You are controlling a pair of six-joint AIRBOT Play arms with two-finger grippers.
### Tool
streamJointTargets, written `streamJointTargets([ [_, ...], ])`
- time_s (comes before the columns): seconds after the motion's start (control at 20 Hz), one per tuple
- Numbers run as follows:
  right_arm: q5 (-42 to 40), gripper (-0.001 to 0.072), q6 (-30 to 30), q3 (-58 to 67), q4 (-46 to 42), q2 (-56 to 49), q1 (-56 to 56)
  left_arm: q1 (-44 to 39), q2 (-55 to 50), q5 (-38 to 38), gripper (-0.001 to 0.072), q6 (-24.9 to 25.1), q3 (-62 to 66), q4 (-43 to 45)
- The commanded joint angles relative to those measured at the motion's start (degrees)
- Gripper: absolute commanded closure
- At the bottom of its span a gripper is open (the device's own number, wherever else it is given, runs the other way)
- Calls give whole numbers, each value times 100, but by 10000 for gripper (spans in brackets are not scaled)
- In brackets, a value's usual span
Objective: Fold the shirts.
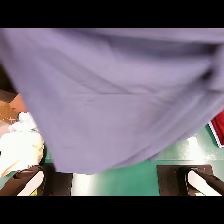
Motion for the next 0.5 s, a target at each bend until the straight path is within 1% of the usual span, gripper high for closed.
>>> streamJointTargets([
  [0.0,756,699,7,-841,17,-1058,280,2,-446,-66,684,-20,-1912,354],
  [0.1,713,698,7,-1261,17,-1696,463,2,-994,262,684,116,-2728,446],
  [0.15,577,698,4,-1421,17,-2031,531,2,-1349,542,683,256,-2997,444],
  [0.25,118,698,4,-1585,20,-2608,584,2,-2044,1095,683,529,-3126,411],
  [0.35,-522,698,4,-1591,26,-3117,584,-4,-2671,1867,683,970,-3080,66],
  [0.45,-1222,699,4,-1580,26,-3477,584,-4,-3108,2590,684,1296,-2929,-603],
])
